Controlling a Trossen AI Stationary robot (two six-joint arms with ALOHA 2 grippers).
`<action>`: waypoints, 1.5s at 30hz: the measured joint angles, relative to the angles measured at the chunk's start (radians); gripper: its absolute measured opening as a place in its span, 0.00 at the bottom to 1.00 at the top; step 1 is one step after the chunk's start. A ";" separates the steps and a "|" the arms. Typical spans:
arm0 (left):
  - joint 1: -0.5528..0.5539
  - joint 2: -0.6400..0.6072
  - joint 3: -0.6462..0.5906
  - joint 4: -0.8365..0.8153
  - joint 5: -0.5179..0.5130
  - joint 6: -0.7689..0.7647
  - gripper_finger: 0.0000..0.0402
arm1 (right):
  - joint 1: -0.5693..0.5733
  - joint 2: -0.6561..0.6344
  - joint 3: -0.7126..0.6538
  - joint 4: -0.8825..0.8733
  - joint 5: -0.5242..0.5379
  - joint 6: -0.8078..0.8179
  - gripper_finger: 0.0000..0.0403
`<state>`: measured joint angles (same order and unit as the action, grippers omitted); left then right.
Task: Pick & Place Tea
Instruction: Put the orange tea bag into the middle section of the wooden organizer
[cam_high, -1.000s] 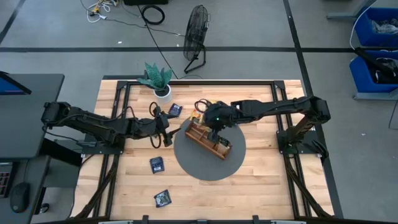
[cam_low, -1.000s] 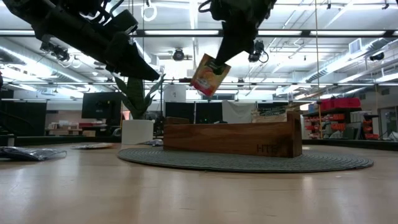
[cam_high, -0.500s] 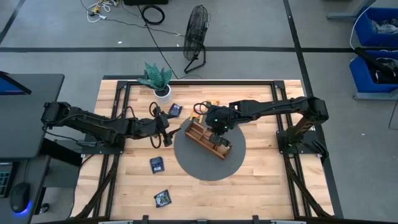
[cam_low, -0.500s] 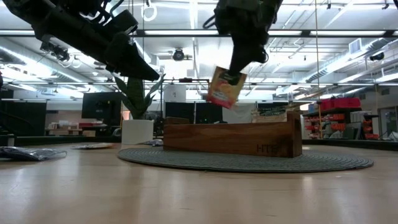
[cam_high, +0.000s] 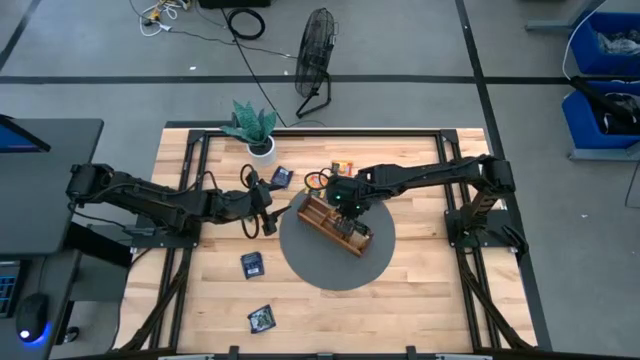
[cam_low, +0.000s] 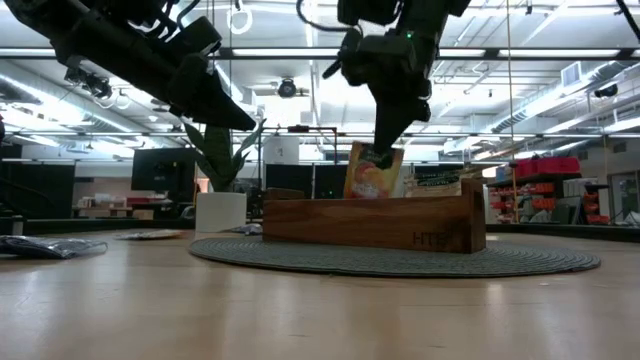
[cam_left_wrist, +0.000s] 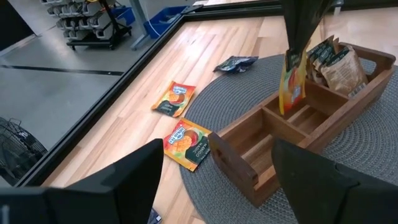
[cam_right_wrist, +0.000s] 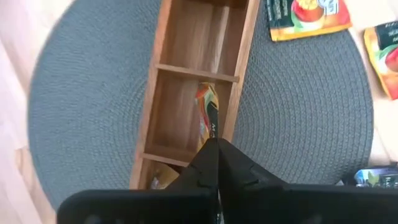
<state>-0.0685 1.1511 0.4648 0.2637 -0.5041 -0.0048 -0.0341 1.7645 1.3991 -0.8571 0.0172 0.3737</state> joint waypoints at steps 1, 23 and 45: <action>0.000 0.000 0.000 -0.001 0.000 0.000 0.75 | 0.000 0.008 0.000 -0.001 0.000 0.000 0.00; 0.000 0.000 0.000 -0.003 0.000 -0.010 0.75 | -0.031 0.063 -0.001 0.004 0.001 -0.015 0.00; 0.000 0.000 0.000 -0.062 0.003 -0.041 0.75 | 0.007 0.040 -0.001 0.073 0.112 -0.093 0.27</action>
<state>-0.0685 1.1514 0.4646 0.2014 -0.5012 -0.0456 -0.0267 1.8050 1.3983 -0.7842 0.1291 0.2811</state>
